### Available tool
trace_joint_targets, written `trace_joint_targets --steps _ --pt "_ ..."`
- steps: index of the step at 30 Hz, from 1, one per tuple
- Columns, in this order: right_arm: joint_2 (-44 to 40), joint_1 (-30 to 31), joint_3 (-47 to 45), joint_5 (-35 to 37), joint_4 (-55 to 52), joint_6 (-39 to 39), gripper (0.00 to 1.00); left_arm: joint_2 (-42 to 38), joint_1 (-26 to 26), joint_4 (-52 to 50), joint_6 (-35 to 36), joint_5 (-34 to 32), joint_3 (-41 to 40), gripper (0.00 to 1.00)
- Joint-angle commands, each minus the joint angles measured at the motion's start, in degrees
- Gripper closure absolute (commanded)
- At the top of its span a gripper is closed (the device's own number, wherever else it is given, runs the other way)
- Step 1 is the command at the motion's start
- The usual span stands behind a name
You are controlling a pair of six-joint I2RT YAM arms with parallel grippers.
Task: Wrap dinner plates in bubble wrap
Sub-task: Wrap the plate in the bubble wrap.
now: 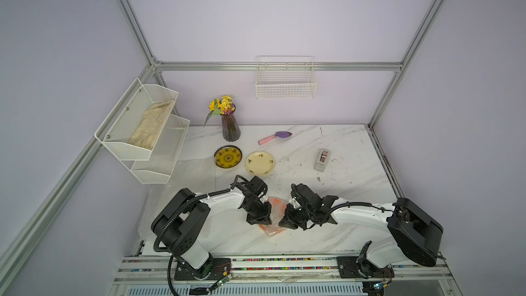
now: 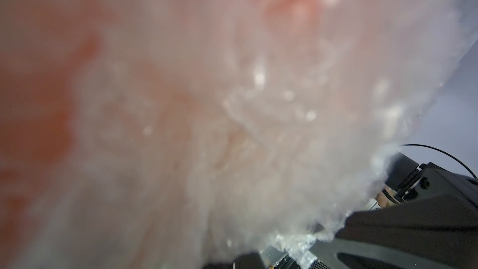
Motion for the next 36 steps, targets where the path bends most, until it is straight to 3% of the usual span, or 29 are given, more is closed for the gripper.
trace_joint_targets --steps 1,9,15,21,30,36 --pt "2.3 0.1 -1.4 0.3 1.2 0.6 1.00 2.2 -0.7 -8.2 1.1 -6.3 -0.6 1.00" --pt "6.0 0.1 -3.6 6.7 7.0 4.0 1.00 -2.7 -1.5 -12.7 1.9 -5.4 6.0 1.00" --pt "7.6 0.1 -6.3 9.6 11.9 8.1 1.00 -4.1 -4.5 -12.6 1.0 -0.9 11.2 1.00" --pt "8.2 0.1 -6.5 10.7 13.5 9.6 1.00 -0.7 -5.9 -2.9 -0.8 4.5 4.1 1.00" --pt "4.1 0.1 -6.7 12.7 11.0 10.0 1.00 11.8 -6.0 -3.6 3.6 1.7 -2.8 0.98" --pt "-8.3 0.0 -2.5 18.5 -6.8 6.9 1.00 14.8 -5.9 -3.1 4.0 -0.3 -4.3 0.97"
